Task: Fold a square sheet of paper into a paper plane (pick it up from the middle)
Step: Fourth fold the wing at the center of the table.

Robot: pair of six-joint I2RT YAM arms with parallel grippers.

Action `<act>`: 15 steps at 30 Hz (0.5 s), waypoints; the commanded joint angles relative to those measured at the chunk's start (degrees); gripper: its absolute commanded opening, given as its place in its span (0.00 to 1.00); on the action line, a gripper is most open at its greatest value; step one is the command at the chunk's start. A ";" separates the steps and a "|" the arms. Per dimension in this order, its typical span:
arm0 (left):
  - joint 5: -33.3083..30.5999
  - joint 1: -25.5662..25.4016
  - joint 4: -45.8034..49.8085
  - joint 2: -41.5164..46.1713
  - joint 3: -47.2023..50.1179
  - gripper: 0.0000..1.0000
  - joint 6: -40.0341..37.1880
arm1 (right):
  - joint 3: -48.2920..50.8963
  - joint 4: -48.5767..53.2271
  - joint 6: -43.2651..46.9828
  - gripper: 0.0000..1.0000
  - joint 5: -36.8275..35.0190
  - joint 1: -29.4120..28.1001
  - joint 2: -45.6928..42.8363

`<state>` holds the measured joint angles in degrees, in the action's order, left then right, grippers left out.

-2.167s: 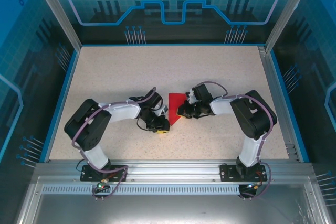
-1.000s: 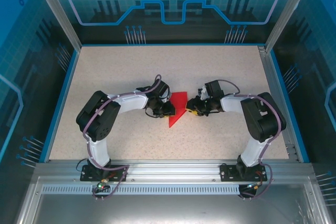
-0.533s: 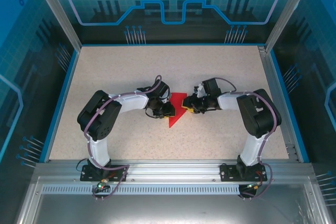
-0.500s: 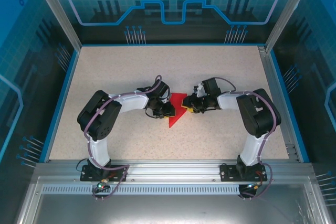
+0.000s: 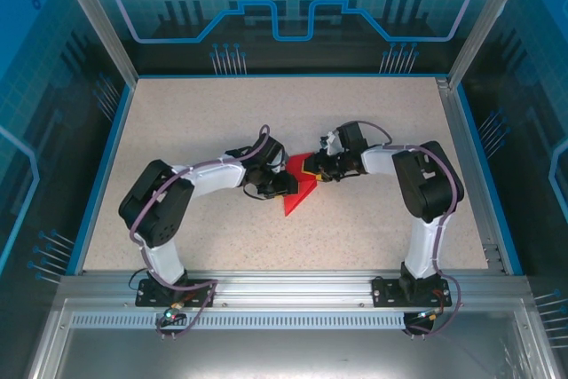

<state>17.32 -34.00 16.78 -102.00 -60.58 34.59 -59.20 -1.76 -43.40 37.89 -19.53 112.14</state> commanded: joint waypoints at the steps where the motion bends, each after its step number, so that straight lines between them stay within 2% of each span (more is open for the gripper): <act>1: -3.74 -1.68 1.45 2.76 1.28 0.40 0.04 | -2.30 2.80 3.12 0.28 3.06 1.17 1.32; 7: -9.77 -5.82 3.17 3.47 0.33 0.42 -0.21 | -1.69 1.59 1.14 0.13 3.72 2.09 1.09; 10: -15.40 -8.59 4.86 3.21 -1.14 0.51 -1.32 | -0.34 -1.31 -1.25 0.12 4.34 2.06 0.31; 15: -24.16 -12.42 8.44 0.53 -4.47 0.56 -1.45 | 0.46 -1.65 -2.16 0.17 3.90 2.04 -0.97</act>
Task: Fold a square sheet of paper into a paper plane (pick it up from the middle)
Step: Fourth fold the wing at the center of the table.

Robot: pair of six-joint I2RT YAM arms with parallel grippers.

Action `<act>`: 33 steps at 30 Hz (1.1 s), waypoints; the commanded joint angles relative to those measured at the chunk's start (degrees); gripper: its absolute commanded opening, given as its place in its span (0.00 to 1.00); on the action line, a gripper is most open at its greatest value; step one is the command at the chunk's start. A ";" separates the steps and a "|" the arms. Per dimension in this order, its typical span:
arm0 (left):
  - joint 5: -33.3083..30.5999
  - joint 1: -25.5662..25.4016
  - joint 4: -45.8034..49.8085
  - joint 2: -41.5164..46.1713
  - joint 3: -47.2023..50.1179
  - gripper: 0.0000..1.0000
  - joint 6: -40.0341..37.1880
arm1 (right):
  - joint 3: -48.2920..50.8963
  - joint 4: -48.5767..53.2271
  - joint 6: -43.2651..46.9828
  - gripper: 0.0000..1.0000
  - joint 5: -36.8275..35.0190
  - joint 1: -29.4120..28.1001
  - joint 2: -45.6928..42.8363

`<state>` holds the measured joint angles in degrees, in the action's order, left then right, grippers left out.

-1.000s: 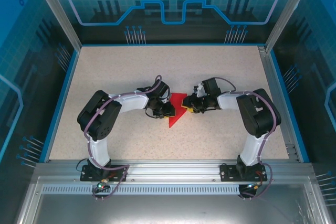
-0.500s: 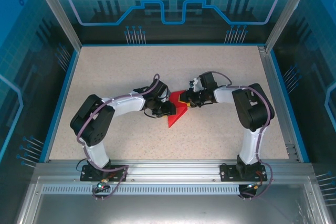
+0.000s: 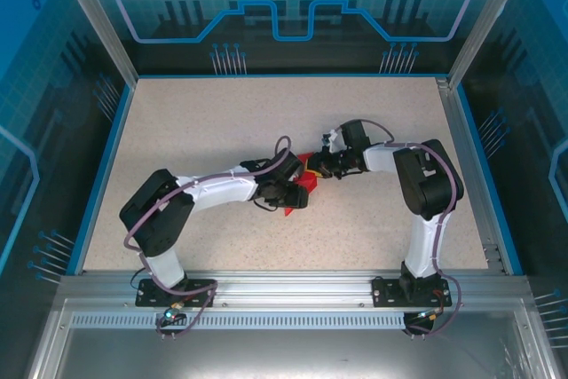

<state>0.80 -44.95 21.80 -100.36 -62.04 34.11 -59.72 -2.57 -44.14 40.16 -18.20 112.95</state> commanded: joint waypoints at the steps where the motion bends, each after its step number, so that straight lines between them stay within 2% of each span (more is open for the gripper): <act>1: -9.77 -2.52 4.24 -1.93 -3.88 0.56 -0.95 | 0.97 -0.86 -1.67 0.17 1.91 0.71 -1.89; 9: -22.58 -7.96 10.56 -6.95 -8.80 0.56 2.35 | 0.75 -0.78 -2.68 0.19 3.73 0.75 -2.80; 13: -26.61 -9.43 11.48 -7.90 -9.09 0.56 4.87 | 0.31 -0.30 -2.72 0.19 4.34 0.71 -2.99; 21: -28.78 -10.47 12.21 -10.01 -9.83 0.54 7.00 | -0.26 0.55 -2.42 0.19 5.04 0.77 -2.47; 33: -30.24 -10.77 11.95 -10.82 -10.18 0.43 7.20 | -0.85 1.46 -2.27 0.20 4.97 0.83 -2.47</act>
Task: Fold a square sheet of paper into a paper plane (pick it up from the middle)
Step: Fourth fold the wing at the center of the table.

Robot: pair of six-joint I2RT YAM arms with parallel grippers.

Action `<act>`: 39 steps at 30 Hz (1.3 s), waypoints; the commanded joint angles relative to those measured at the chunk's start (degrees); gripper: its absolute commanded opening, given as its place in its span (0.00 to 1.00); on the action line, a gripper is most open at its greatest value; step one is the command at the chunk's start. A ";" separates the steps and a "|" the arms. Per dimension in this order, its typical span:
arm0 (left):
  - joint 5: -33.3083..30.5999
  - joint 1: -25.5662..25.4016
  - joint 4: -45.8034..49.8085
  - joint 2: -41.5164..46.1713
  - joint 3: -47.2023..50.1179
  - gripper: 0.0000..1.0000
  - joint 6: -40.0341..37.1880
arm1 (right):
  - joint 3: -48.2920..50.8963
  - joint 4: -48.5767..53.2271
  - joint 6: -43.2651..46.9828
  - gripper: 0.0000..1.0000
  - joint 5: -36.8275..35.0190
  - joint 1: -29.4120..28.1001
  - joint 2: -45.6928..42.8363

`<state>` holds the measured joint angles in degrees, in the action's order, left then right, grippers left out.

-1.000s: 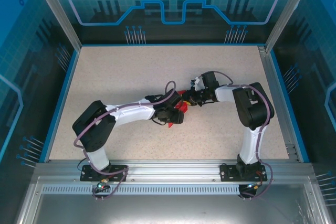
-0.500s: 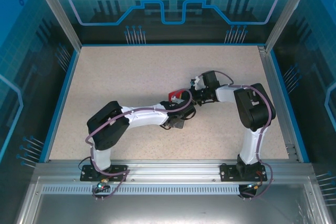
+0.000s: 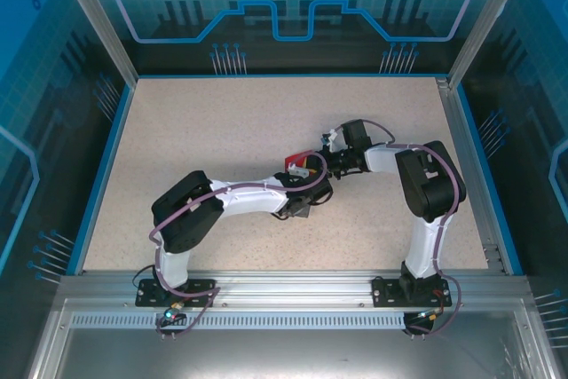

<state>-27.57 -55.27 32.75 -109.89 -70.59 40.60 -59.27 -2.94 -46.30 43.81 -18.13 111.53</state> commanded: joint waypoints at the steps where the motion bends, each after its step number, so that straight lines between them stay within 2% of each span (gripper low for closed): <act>1: -1.87 -0.45 1.00 -1.38 -1.61 0.42 0.75 | -1.30 2.01 -0.09 0.19 1.28 0.83 -1.05; 26: -1.87 -0.87 -0.85 -1.57 -1.13 0.27 -0.95 | -1.51 4.34 1.13 0.16 -0.04 0.80 -1.35; 39: -0.73 -0.81 -3.79 -0.69 0.69 0.13 -1.04 | -0.08 6.26 2.61 0.22 -2.05 1.33 -4.49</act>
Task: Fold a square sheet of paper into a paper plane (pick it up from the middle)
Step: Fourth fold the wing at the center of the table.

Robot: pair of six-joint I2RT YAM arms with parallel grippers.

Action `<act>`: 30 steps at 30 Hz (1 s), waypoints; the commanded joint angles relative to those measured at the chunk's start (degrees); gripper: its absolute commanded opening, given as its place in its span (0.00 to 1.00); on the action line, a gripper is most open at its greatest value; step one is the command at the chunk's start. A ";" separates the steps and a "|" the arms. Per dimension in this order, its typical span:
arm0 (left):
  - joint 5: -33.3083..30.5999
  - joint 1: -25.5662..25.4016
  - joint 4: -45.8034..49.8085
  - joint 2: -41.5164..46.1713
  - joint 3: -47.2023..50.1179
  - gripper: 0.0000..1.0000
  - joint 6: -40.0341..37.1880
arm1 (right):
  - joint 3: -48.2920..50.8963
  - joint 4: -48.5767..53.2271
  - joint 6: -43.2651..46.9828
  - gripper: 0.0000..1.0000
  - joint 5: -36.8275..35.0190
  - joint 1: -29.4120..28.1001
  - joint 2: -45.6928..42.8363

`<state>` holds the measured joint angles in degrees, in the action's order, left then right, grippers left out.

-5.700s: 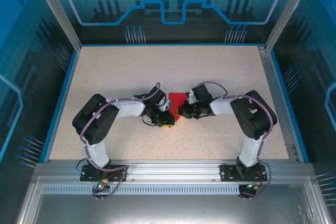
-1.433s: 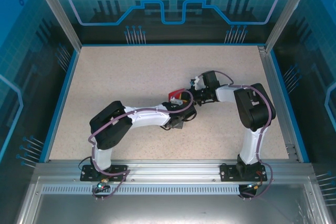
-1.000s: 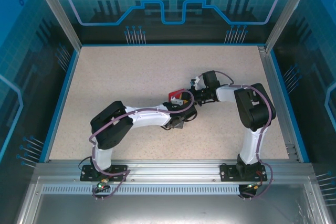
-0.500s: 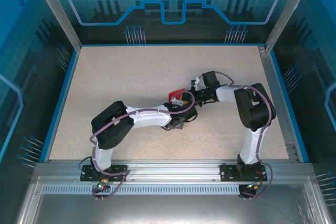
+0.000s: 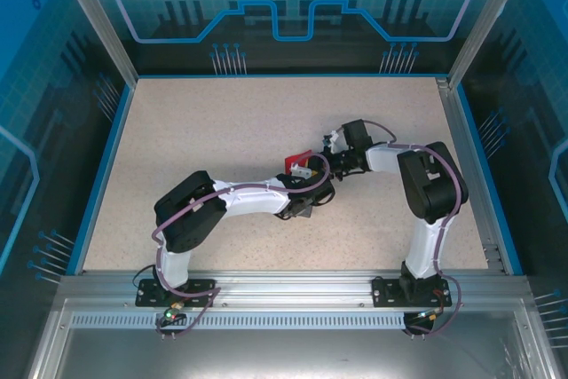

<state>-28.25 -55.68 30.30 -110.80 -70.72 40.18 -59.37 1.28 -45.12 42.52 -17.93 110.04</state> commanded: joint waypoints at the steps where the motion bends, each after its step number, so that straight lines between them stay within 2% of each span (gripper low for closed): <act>1: 0.02 -0.36 -1.75 0.47 1.05 0.12 -0.63 | 0.41 2.38 1.65 0.23 -1.14 1.38 -3.62; 6: 0.67 -0.31 -4.09 1.63 2.57 0.11 -1.27 | 2.20 3.42 2.91 0.28 -1.88 3.38 -5.93; 8: 0.01 -0.32 -3.79 1.64 2.52 0.17 -1.67 | 2.02 3.40 3.11 0.30 -0.47 3.93 -5.60; 13: -1.54 -0.31 -2.27 1.56 2.68 0.22 -2.03 | 0.01 3.47 2.96 0.40 2.02 4.00 -3.43; 20: -1.09 -0.39 -3.85 2.31 4.83 0.22 -3.11 | -2.19 4.08 2.59 0.49 2.73 3.11 -1.85; 30: -2.26 -0.39 -5.86 5.66 8.38 0.15 -9.54 | -0.69 5.30 1.82 0.51 0.37 3.13 -4.60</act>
<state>-28.86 -55.68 24.53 -108.31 -64.40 33.93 -60.80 4.78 -42.85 43.53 -14.94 107.50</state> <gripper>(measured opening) 0.149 0.512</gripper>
